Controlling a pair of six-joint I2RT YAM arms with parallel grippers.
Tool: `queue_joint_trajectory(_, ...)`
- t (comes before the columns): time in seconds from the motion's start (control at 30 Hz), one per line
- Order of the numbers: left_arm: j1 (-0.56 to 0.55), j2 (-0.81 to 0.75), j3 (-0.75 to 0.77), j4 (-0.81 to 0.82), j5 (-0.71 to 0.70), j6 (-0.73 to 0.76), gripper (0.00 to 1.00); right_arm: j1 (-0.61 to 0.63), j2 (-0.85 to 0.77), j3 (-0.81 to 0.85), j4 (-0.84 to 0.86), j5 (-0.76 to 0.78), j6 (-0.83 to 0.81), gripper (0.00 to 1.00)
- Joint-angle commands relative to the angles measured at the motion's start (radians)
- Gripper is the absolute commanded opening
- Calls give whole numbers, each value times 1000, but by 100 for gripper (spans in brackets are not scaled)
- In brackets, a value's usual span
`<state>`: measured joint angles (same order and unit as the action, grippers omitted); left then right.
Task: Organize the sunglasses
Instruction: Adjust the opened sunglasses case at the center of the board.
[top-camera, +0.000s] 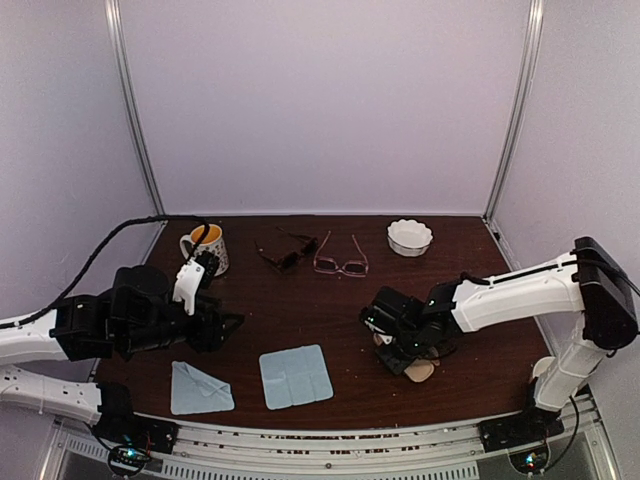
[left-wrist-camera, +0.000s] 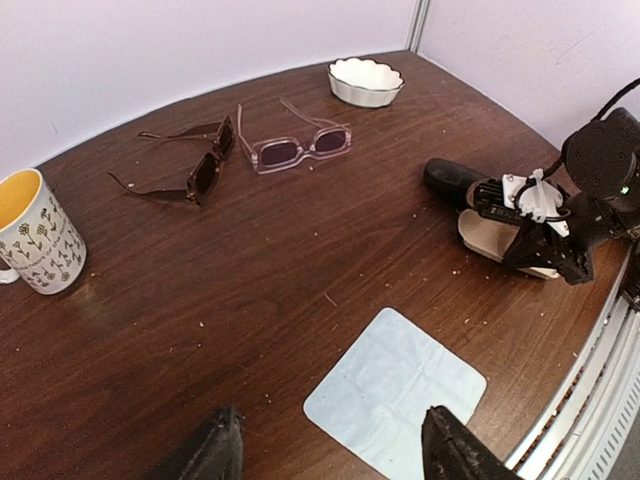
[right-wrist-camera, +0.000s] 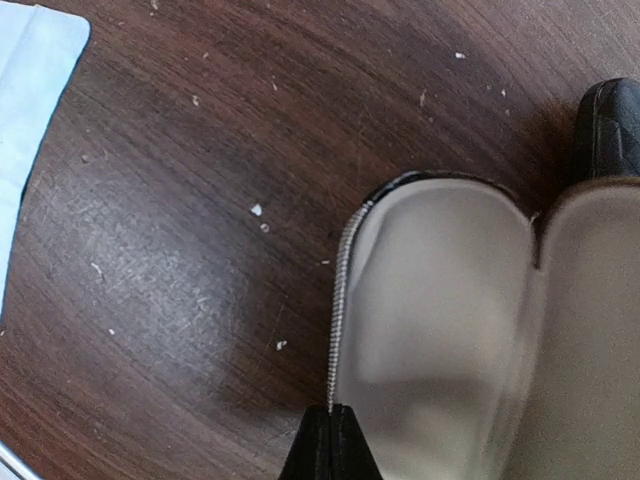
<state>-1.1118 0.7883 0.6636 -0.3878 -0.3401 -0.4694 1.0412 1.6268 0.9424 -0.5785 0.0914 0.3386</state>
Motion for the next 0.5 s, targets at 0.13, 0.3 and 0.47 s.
queue_joint_trajectory(0.13,6,4,37,-33,-26,10,64,-5,71,21,8,77,-34,0)
queue_joint_trajectory(0.3,6,4,29,-31,-30,-4,64,-12,88,38,22,83,-87,0)
queue_joint_trajectory(0.47,6,7,24,-18,-27,-17,64,-71,95,56,49,68,-124,0)
